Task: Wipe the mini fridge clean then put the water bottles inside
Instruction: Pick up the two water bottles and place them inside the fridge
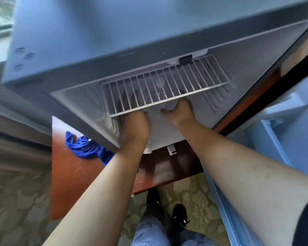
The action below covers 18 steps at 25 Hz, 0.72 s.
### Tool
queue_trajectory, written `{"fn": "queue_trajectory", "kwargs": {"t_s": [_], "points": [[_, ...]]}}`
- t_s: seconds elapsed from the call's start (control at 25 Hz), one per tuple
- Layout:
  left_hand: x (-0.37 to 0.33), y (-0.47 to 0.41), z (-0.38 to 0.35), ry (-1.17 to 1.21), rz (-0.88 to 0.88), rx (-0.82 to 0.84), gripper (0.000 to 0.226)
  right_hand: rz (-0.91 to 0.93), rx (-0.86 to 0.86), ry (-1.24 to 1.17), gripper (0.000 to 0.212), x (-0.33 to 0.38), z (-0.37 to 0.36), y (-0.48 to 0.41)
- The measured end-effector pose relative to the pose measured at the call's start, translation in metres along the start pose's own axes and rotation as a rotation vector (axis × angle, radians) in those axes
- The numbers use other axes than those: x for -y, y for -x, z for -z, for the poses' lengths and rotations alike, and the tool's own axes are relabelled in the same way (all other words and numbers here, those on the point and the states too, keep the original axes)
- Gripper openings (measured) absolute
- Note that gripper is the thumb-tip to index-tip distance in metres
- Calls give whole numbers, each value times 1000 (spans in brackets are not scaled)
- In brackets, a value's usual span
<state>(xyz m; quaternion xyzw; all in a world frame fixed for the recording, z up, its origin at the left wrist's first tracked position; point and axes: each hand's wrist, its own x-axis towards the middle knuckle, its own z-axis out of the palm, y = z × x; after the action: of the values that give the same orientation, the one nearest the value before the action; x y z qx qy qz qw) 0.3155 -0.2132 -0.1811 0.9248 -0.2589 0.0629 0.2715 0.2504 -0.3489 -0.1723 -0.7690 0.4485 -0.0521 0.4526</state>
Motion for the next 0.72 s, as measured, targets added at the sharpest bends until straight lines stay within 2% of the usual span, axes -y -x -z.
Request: {"fn": "queue_trajectory", "kwargs": {"t_s": [0.12, 0.16, 0.24, 0.36, 0.48, 0.6, 0.72], "points": [[3, 16, -5, -126, 281, 499, 68, -89, 130, -42, 95, -5, -2, 23], [2, 24, -11, -102, 322, 586, 71, -138, 182, -15, 93, -14, -9, 29], [-1, 41, -26, -32, 333, 657, 80, -218, 281, 44, 82, -36, -28, 42], [2, 63, -42, 94, 384, 666, 87, -276, 358, -9, 63, -65, -45, 59], [4, 75, -38, 188, 324, 631, 90, -233, 323, -93, 61, -69, -43, 66], [1, 72, -24, 217, 179, 511, 93, -101, 183, -151, 66, -43, -31, 67], [-4, 47, -13, 134, 191, 329, 75, 112, 40, -175, 43, -8, -21, 65]]}}
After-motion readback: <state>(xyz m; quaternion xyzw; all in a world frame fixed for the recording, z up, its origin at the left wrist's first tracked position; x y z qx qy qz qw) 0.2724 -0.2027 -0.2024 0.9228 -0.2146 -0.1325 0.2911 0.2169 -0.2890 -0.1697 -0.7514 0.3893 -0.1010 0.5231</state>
